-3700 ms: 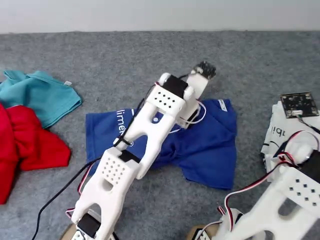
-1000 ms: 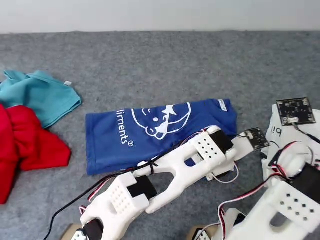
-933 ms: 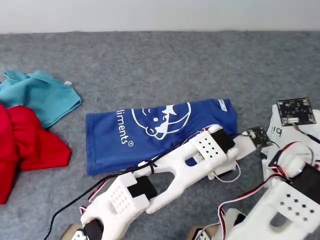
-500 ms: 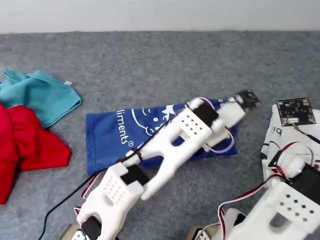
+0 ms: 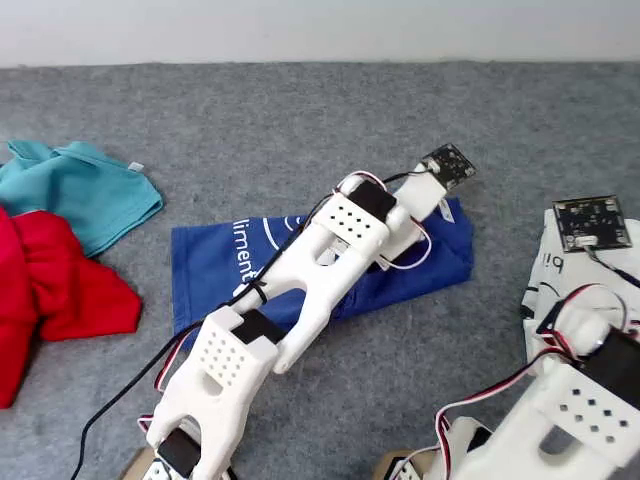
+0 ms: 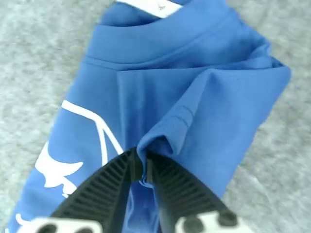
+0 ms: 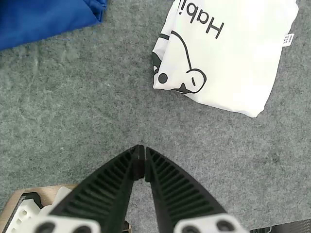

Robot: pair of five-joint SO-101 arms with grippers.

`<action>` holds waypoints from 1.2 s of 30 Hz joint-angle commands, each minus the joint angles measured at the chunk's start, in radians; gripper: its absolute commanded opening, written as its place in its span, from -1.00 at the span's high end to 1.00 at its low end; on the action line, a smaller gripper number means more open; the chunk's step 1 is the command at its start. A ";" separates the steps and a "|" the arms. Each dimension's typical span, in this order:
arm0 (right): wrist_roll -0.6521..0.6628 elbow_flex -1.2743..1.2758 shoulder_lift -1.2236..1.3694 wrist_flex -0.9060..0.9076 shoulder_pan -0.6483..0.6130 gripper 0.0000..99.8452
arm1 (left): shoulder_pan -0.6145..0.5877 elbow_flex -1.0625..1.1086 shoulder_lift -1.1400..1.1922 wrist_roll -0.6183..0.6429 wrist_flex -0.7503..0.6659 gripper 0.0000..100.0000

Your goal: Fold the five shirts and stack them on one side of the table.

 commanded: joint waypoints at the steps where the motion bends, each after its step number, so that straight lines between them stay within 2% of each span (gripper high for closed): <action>1: 0.006 -0.029 -0.010 0.027 0.008 0.96 | -0.018 -0.030 -0.006 -0.034 -0.008 0.88; 6: 0.006 -0.029 -0.010 0.028 0.008 0.96 | -0.066 -0.030 -0.006 -0.034 -0.008 0.58; 13: 0.003 -0.029 -0.012 0.030 0.008 0.96 | -0.120 -0.056 -0.026 -0.040 0.035 0.57; 19: 0.000 -0.029 -0.013 0.033 0.008 0.96 | -0.061 -0.216 -0.094 -0.040 0.299 0.71; 25: 0.000 -0.029 -0.015 0.031 0.008 0.96 | 0.006 -0.288 -0.106 -0.040 0.428 0.89; 30: 0.000 -0.029 -0.016 0.031 0.008 0.96 | 0.000 -0.133 -0.104 -0.040 0.379 0.95; 36: 0.000 -0.029 -0.018 0.035 0.008 0.96 | -0.052 0.147 -0.075 -0.075 0.190 0.95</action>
